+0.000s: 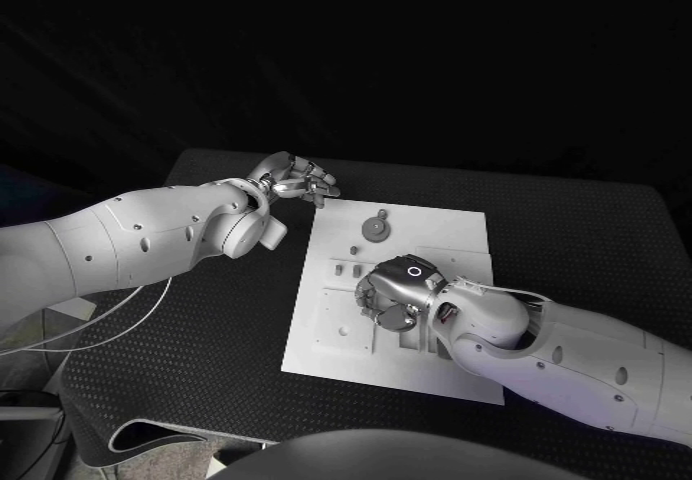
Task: Assemble the parts on the task board
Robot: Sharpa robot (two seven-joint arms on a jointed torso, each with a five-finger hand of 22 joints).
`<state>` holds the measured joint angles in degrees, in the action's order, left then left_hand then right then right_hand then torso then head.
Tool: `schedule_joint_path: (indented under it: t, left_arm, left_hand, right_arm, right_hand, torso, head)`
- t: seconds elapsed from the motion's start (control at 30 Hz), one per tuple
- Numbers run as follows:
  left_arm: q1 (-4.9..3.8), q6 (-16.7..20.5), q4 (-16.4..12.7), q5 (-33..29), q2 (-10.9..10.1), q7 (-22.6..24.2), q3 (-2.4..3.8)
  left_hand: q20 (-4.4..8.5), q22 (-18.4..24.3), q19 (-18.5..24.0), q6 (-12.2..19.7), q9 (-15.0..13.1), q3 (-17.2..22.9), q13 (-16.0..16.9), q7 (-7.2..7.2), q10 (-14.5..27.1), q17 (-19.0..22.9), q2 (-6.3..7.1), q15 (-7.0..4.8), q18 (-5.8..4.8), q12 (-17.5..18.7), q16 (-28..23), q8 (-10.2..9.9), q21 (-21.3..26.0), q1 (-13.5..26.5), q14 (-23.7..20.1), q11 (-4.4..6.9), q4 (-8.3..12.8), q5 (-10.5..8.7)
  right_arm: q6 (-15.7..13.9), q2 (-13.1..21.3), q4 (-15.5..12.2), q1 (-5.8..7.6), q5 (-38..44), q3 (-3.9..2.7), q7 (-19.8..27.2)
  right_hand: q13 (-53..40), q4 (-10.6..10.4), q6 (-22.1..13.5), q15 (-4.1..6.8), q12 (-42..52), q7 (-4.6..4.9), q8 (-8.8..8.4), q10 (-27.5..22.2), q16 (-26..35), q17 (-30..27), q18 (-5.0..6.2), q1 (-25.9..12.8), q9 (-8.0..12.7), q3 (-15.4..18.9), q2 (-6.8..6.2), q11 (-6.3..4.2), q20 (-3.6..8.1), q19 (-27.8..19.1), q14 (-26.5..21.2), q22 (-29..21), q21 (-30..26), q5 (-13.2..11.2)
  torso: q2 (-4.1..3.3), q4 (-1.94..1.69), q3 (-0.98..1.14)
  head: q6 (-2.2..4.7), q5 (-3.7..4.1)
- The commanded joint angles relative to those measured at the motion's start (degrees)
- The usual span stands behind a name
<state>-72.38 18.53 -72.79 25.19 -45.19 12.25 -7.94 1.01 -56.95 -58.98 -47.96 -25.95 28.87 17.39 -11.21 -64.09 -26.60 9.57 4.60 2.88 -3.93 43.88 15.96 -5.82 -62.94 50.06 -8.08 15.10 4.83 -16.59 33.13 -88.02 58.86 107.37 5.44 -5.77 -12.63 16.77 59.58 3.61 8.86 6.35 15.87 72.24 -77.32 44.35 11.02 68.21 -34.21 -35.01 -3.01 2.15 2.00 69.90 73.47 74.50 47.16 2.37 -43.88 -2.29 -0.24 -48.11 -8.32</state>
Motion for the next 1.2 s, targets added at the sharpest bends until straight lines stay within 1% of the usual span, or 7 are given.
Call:
schedule_joint_path:
  t: [0.03, 0.53, 0.77, 1.0, 1.13, 1.2]
  left_arm:
    - [-0.16, -0.50, -0.05, -0.21, 0.17, 0.35, 0.05]
    - [-0.18, -0.62, 0.02, -0.19, 0.42, 0.31, 0.05]
    - [-0.18, -0.70, -0.01, -0.19, 0.44, 0.28, 0.05]
    - [-0.24, -0.66, -0.02, -0.18, 0.42, 0.22, 0.05]
    - [-0.34, -0.64, -0.05, -0.17, 0.36, 0.18, 0.05]
    - [-0.38, -0.62, -0.05, -0.17, 0.33, 0.17, 0.05]
  left_hand:
    - [-0.20, 0.05, -0.20, 0.42, 0.03, -0.38, -0.06, 0.04, 0.55, -0.06, -0.01, 0.29, 0.76, 0.07, -0.20, -0.07, 0.32, 0.21, 0.18, 0.01, 0.06, -0.35]
    - [-0.21, 0.07, -0.23, 0.48, 0.04, -0.42, -0.06, 0.01, 0.56, -0.14, -0.02, 0.29, 0.77, 0.05, -0.26, -0.08, 0.35, 0.23, 0.20, 0.01, 0.04, -0.36]
    - [-0.21, 0.08, -0.24, 0.51, 0.04, -0.43, -0.06, 0.00, 0.57, -0.19, -0.03, 0.30, 0.77, 0.04, -0.29, -0.09, 0.38, 0.24, 0.20, 0.01, 0.03, -0.36]
    - [-0.21, 0.08, -0.25, 0.52, 0.03, -0.44, -0.06, 0.00, 0.58, -0.22, -0.04, 0.30, 0.77, 0.04, -0.32, -0.08, 0.39, 0.24, 0.21, 0.01, 0.02, -0.36]
    - [-0.21, 0.09, -0.25, 0.52, 0.03, -0.45, -0.06, 0.00, 0.58, -0.24, -0.04, 0.30, 0.77, 0.04, -0.33, -0.08, 0.40, 0.24, 0.21, 0.01, 0.02, -0.36]
    - [-0.21, 0.09, -0.25, 0.52, 0.03, -0.46, -0.07, 0.00, 0.58, -0.25, -0.03, 0.30, 0.77, 0.03, -0.34, -0.08, 0.41, 0.24, 0.21, 0.01, 0.02, -0.36]
  right_arm:
    - [1.95, -0.16, 0.00, -0.05, 0.29, 0.02, 0.56]
    - [2.48, -0.56, 0.88, -0.05, 0.30, 0.20, 0.62]
    - [2.78, -1.01, 1.31, -0.05, 0.57, 0.33, 0.51]
    - [4.24, -1.37, 1.45, -0.04, 0.61, 0.41, 0.46]
    - [4.19, -1.47, 1.55, -0.03, -0.21, 0.43, 0.96]
    - [3.53, -1.52, 1.69, -0.02, -0.84, 0.44, 1.37]
  right_hand:
    - [0.03, -0.07, -0.04, 0.30, -0.23, 0.21, 0.19, 2.73, 0.13, 0.07, 3.98, 0.17, -0.08, -0.07, 0.27, 0.35, 0.20, -0.01, -0.85, 0.07, -0.32, 0.36]
    - [0.09, -0.06, -0.08, 0.30, -0.30, 0.23, 0.18, 2.79, 0.16, 0.08, 3.98, 0.11, -0.09, -0.05, 0.36, 0.35, 0.20, -0.04, -0.85, 0.10, -0.35, 0.36]
    - [0.12, -0.06, -0.11, 0.30, -0.35, 0.24, 0.17, 2.81, 0.18, 0.09, 3.98, 0.06, -0.10, -0.02, 0.39, 0.36, 0.19, -0.07, -0.85, 0.11, -0.37, 0.36]
    - [0.19, -0.09, -0.17, 0.27, -0.45, 0.27, 0.15, 2.81, 0.23, 0.09, 3.98, -0.10, -0.11, 0.06, 0.37, 0.38, 0.15, -0.12, -0.87, 0.14, -0.41, 0.36]
    - [0.30, -0.13, -0.29, 0.20, -0.63, 0.31, 0.10, 2.77, 0.34, 0.08, 3.98, -0.50, -0.11, 0.25, 0.28, 0.45, 0.06, -0.24, -0.90, 0.17, -0.50, 0.36]
    - [0.43, -0.15, -0.55, 0.09, -0.87, 0.38, -0.04, 2.58, 0.43, 0.06, 3.98, -0.89, -0.07, 0.44, 0.07, 0.57, -0.01, -0.34, -0.91, 0.18, -0.59, 0.36]
  torso:
    - [-0.01, 0.00, 0.03]
    - [-0.01, 0.04, 0.07]
    - [0.00, 0.06, 0.03]
    - [0.01, 0.02, -0.01]
    - [0.00, 0.02, -0.05]
    - [0.00, 0.04, -0.05]
  head:
    - [-0.09, -0.17]
    - [-0.20, -0.40]
    - [-0.25, -0.47]
    - [-0.27, -0.47]
    - [-0.37, -0.45]
    - [-0.39, -0.44]
